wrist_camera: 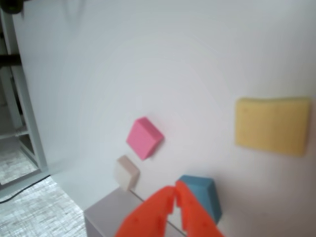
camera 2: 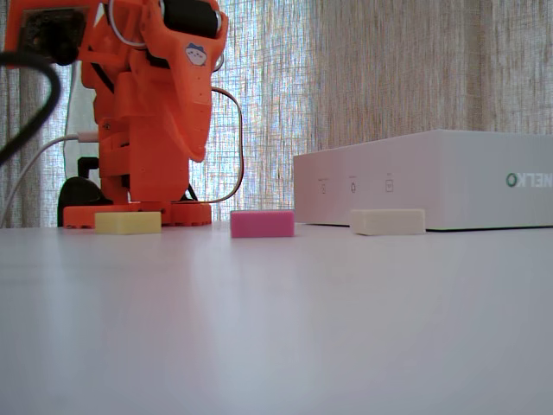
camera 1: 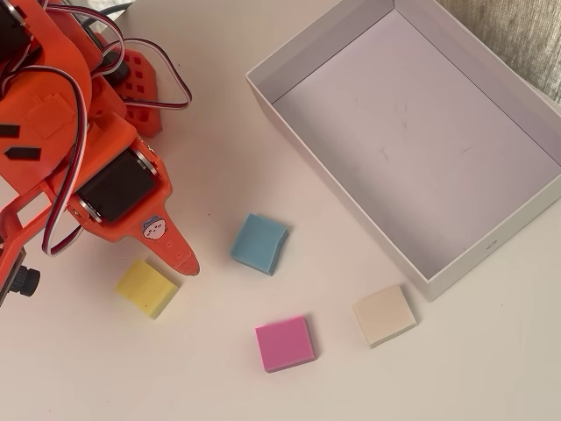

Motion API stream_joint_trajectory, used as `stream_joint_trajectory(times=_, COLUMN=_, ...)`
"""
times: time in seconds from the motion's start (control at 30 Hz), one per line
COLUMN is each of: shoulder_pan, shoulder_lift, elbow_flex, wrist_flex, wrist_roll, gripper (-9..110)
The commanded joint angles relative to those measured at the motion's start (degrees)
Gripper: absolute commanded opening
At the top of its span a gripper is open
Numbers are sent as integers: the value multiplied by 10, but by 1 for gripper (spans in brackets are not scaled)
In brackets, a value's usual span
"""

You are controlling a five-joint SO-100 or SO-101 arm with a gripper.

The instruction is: Grasp the yellow cuboid and put it in the bin.

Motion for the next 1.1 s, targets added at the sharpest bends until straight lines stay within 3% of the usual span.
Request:
stream_joint_trajectory(times=0.0, shoulder_pan=-13, shoulder_lift=-1, elbow_flex=-3, wrist_flex=2, wrist_roll=-12, gripper=-8)
stream_joint_trajectory(times=0.37, shoulder_pan=-14, shoulder_lift=-1, elbow_flex=-3, wrist_flex=2, wrist_roll=-11, gripper=-8)
stream_joint_trajectory(times=0.43, shoulder_pan=-19, shoulder_lift=-1, elbow_flex=-3, wrist_flex=0, wrist_roll=-17, gripper=-3)
stream_joint_trajectory(times=0.67, shoulder_pan=-48, shoulder_lift=-25, elbow_flex=-14, wrist_flex=-185, wrist_roll=-15, gripper=0)
stream_joint_trajectory(times=0.7, shoulder_pan=-55, shoulder_lift=-40, elbow_flex=-35, wrist_flex=-199, wrist_roll=-1, gripper=5)
stream_joint_trajectory(times=0.77, shoulder_pan=-61, shoulder_lift=-96, elbow_flex=-112, wrist_flex=-180, wrist_roll=59, gripper=24)
stream_joint_trajectory(times=0.8, shoulder_pan=-61, shoulder_lift=-134, elbow_flex=-163, wrist_flex=-167, wrist_roll=82, gripper=28)
stream_joint_trajectory(times=1.07, shoulder_pan=-71, shoulder_lift=-483, elbow_flex=-684, wrist_flex=24, wrist_roll=257, gripper=34)
